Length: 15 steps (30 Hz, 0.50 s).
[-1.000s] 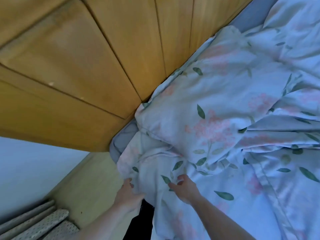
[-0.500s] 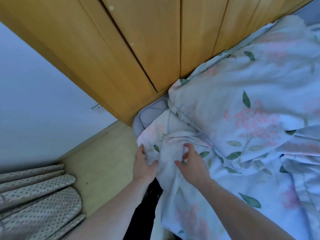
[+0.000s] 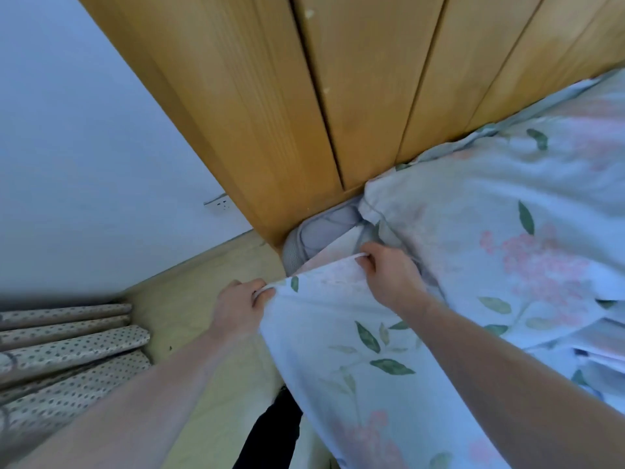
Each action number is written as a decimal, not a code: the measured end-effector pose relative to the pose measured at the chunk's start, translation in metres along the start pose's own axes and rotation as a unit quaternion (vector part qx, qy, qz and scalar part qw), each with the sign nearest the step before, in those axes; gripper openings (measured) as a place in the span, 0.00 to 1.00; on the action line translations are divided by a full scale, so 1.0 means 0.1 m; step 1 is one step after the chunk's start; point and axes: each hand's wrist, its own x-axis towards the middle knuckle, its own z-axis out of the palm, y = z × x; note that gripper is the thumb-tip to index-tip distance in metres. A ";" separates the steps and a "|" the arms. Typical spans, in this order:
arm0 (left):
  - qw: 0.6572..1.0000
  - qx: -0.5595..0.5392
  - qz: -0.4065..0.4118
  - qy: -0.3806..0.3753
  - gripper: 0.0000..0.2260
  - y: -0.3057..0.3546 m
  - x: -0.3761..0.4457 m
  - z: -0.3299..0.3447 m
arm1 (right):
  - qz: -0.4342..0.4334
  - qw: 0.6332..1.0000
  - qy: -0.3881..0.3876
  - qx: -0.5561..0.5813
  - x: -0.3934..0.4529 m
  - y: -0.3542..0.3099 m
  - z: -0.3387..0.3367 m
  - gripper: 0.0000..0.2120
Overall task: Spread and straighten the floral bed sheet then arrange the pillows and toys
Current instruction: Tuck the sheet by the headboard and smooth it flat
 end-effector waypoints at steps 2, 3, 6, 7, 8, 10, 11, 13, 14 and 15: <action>1.000 0.006 -0.002 0.012 0.20 -0.05 0.15 -0.05 | -0.015 1.000 -0.018 -0.009 0.18 -0.08 -0.06 0.07; 1.000 0.010 -0.003 0.010 0.21 -0.08 0.21 -0.06 | -0.016 0.999 -0.028 -0.011 0.25 -0.09 -0.07 0.07; 0.999 0.036 -0.026 -0.028 0.22 -0.14 0.36 0.02 | -0.016 0.999 -0.045 -0.020 0.39 -0.11 0.02 0.07; 0.996 0.044 -0.055 -0.054 0.21 -0.11 0.39 0.09 | -0.007 0.998 -0.053 -0.025 0.38 -0.09 0.08 0.07; 0.991 0.055 -0.091 -0.083 0.20 -0.07 0.41 0.10 | -0.001 0.997 -0.065 -0.029 0.37 -0.11 0.14 0.07; 0.980 0.072 -0.127 -0.132 0.17 0.03 0.47 0.25 | 0.029 0.995 -0.096 -0.027 0.32 -0.10 0.27 0.07; 0.981 0.071 -0.126 -0.130 0.16 0.07 0.50 0.30 | 0.043 0.994 -0.101 -0.025 0.32 -0.11 0.32 0.07; 0.990 0.054 -0.101 -0.085 0.13 0.07 0.52 0.39 | 0.079 0.994 -0.075 0.003 0.30 -0.09 0.37 0.06; 0.992 0.045 -0.098 -0.067 0.12 0.02 0.49 0.39 | 0.084 0.995 -0.053 0.019 0.29 -0.10 0.37 0.06; 0.993 0.040 -0.096 -0.060 0.12 -0.04 0.47 0.38 | 0.082 0.995 -0.036 0.034 0.27 -0.10 0.36 0.06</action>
